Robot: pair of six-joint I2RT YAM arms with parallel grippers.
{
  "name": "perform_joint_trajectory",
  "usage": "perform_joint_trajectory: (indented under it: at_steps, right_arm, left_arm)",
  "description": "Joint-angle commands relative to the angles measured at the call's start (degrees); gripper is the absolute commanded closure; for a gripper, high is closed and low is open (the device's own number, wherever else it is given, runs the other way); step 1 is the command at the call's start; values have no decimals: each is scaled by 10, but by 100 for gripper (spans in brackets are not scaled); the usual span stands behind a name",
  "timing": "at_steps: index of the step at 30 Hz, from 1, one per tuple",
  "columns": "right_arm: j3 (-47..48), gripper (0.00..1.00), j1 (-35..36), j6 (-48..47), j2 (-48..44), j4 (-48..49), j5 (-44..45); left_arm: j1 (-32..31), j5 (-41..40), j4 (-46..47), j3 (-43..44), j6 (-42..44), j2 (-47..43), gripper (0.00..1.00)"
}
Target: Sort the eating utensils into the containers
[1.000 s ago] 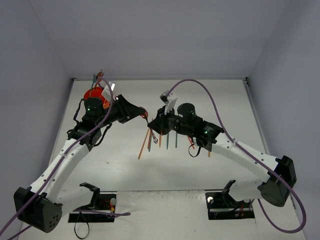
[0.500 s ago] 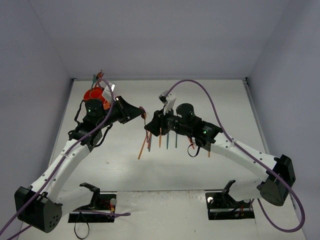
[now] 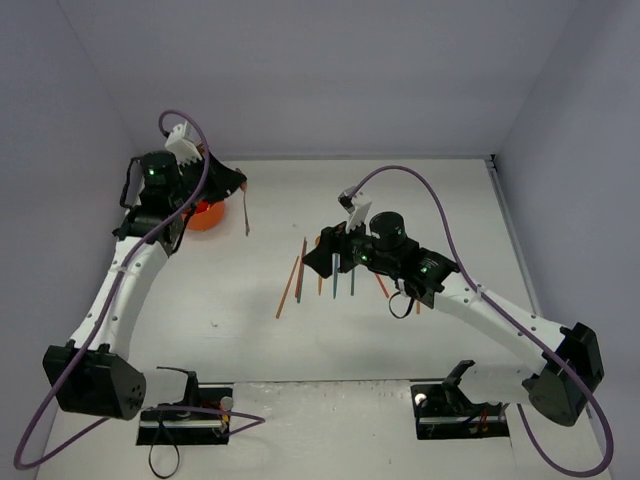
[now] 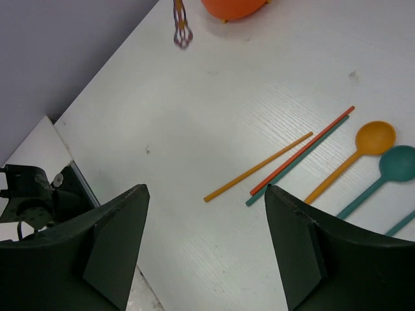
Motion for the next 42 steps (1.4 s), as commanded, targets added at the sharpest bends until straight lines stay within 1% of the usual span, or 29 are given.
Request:
perform_joint_trajectory:
  at_steps: [1,4,7,14,18,26,28,33,37,42]
  right_arm:
    - [-10,30,-6,-11,-45,-4,5]
    - [-18,28,-12,-18,-60,-27,12]
    - [-21,24,-15,-25,-72,-49,15]
    - [-22,21,-27,-46,-89,-88,28]
    - [-25,20,-39,-46,-93,-96,24]
    - [-22,20,-61,-50,-81,-99,9]
    - [-19,21,-64,-50,-75,-100,5]
    - [-12,21,-68,-51,-65,-101,-1]
    - [-10,21,-72,-53,-53,-101,-4]
    - [-7,21,-73,-55,-44,-101,-6]
  left_arm:
    - [40,-38,-27,112,170,47,100]
    - [65,-36,-35,166,218,105,100]
    - [80,-31,-38,212,246,152,100]
    - [122,-25,-6,257,264,258,100]
    - [136,-15,14,269,262,289,100]
    - [149,-6,63,260,266,328,100]
    - [150,0,88,258,261,336,100]
    - [150,10,93,280,236,327,100]
    - [150,16,94,289,232,316,100]
    - [152,24,91,307,243,339,100]
